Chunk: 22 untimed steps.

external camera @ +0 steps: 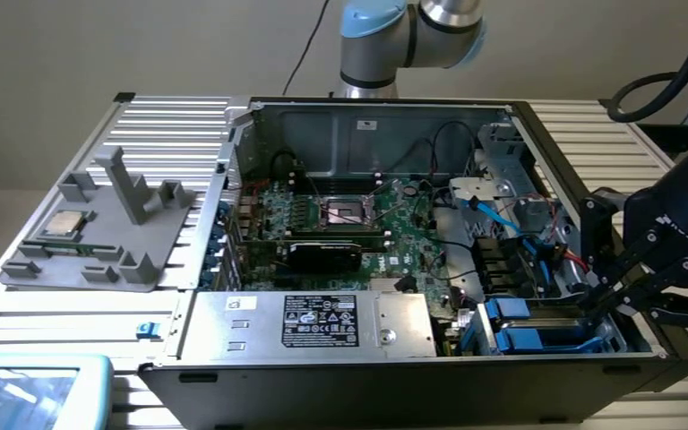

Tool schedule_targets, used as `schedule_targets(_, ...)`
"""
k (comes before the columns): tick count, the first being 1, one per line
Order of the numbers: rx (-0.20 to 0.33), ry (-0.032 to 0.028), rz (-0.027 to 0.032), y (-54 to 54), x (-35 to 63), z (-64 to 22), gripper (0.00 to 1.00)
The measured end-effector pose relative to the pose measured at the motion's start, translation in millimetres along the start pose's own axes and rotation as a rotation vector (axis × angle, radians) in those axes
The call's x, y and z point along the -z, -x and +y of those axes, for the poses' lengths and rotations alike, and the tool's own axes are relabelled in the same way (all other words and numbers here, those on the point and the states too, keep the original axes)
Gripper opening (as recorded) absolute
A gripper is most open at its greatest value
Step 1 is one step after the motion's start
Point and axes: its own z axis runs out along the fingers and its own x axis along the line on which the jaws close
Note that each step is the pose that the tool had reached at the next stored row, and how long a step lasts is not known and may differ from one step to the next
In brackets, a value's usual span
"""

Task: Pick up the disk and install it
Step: 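Insert the first disk wire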

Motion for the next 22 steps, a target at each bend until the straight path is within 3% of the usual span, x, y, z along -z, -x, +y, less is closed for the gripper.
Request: schedule_targets(22,-0.083,0.0093,0.0041,-5.3,-0.1,-8.7,0.16)
